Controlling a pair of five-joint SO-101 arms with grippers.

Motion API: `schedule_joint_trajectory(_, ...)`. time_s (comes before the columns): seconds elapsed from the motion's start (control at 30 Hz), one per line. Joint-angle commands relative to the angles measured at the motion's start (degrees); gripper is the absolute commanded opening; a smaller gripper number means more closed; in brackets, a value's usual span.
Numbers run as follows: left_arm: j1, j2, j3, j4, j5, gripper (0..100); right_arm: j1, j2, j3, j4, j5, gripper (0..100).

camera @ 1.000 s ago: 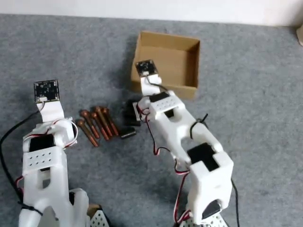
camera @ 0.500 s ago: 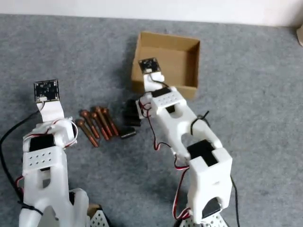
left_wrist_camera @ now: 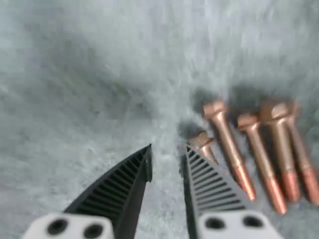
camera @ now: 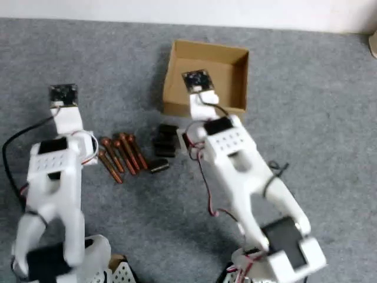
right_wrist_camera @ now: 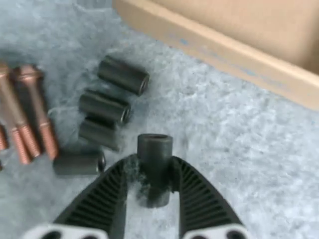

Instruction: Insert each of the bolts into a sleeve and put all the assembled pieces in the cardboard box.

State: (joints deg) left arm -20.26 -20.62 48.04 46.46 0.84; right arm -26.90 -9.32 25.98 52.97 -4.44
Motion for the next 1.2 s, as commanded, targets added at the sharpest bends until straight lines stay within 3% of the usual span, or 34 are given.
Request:
schedule_joint_trajectory(0.0,1.27,5.41,-4.26,0.79,0.35,9,1.01,-10.15,2.77,0.31,1.23,0.5)
schedule_joint_trajectory(0.3,4.44,5.05,-3.91,4.31,0.35,10,2.33,-17.19,9.45,0.31,1.23,0.5)
schedule_joint_trajectory(0.53,13.93,4.97,-6.9,8.62,0.53,10,7.08,-21.23,14.64,0.22,1.32,0.5)
schedule_joint_trajectory(0.73,14.55,5.05,-15.6,18.73,18.02,10,7.34,-26.33,24.92,-6.2,4.4,0.5)
schedule_joint_trajectory(0.87,14.99,5.58,-16.48,20.48,22.07,10,8.13,-28.97,28.88,-8.75,5.36,0.5)
schedule_joint_trajectory(1.03,14.81,5.58,-12.18,14.07,22.86,9,8.57,-29.49,30.11,-11.12,5.27,0.5)
schedule_joint_trajectory(1.17,14.55,5.58,-8.22,6.07,32.62,9,8.48,-29.49,31.96,-13.93,5.54,0.5)
